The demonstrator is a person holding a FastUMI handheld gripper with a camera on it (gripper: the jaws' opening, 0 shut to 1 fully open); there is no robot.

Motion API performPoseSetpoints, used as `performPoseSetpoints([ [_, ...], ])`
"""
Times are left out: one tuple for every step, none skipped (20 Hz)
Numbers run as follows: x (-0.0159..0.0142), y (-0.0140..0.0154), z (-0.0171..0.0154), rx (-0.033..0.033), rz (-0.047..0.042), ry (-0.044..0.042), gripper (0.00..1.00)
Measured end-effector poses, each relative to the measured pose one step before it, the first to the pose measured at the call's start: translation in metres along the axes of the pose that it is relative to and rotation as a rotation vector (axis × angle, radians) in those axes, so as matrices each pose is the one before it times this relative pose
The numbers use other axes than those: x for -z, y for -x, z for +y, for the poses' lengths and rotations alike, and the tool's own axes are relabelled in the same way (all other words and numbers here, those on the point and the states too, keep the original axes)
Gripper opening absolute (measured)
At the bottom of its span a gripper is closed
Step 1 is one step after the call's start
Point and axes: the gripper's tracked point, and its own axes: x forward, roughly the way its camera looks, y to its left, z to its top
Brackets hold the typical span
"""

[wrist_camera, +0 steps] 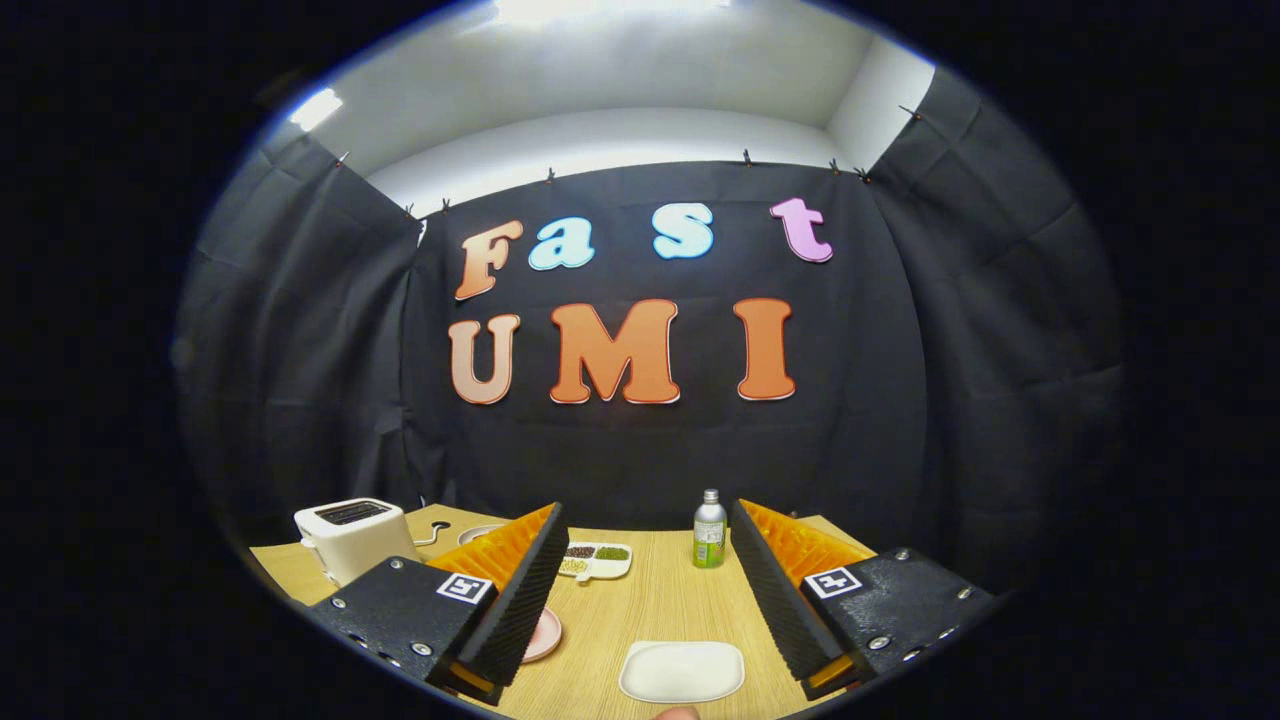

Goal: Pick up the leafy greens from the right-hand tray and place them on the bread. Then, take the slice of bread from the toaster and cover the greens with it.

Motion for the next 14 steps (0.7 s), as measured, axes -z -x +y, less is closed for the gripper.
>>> performPoseSetpoints([
  [-0.00053,0.00225,0.00065,0.00057,-0.00490,0.01068,0.97],
  [-0.00153,0.00227,0.00147,0.00238,-0.00125,0.00447,0.97],
  [-0.00003,0.00146,0.00081,-0.00052,-0.00065,-0.00104,0.97],
  [-0.00071,0.00069,0.00243,-0.00474,-0.00473,-0.00076,0.98],
  [-0.00147,0.00129,0.00117,-0.00210,-0.00792,0.00152,0.98],
  [-0.00135,0.00092,0.00103,-0.00282,-0.01045,0.00517,0.97],
  [-0.00155,0.00077,0.00026,0.00071,-0.01017,0.00918,0.97],
  [-0.00142,0.00106,-0.00011,0.00122,-0.00949,0.01162,0.97],
  [-0.00212,0.00120,-0.00086,0.00634,-0.00528,0.01000,0.97],
  [-0.00158,0.00142,-0.00104,0.00658,-0.00399,0.00740,0.98],
  [-0.00132,0.00158,-0.00087,0.00543,-0.00241,0.00264,0.97],
  [-0.00191,0.00058,0.00029,0.00222,-0.00378,-0.00049,0.98],
  [-0.00185,0.00020,-0.00140,0.00202,-0.00440,-0.00153,0.98],
  [-0.00326,0.00236,-0.00222,0.00166,-0.00312,-0.00504,0.98],
])
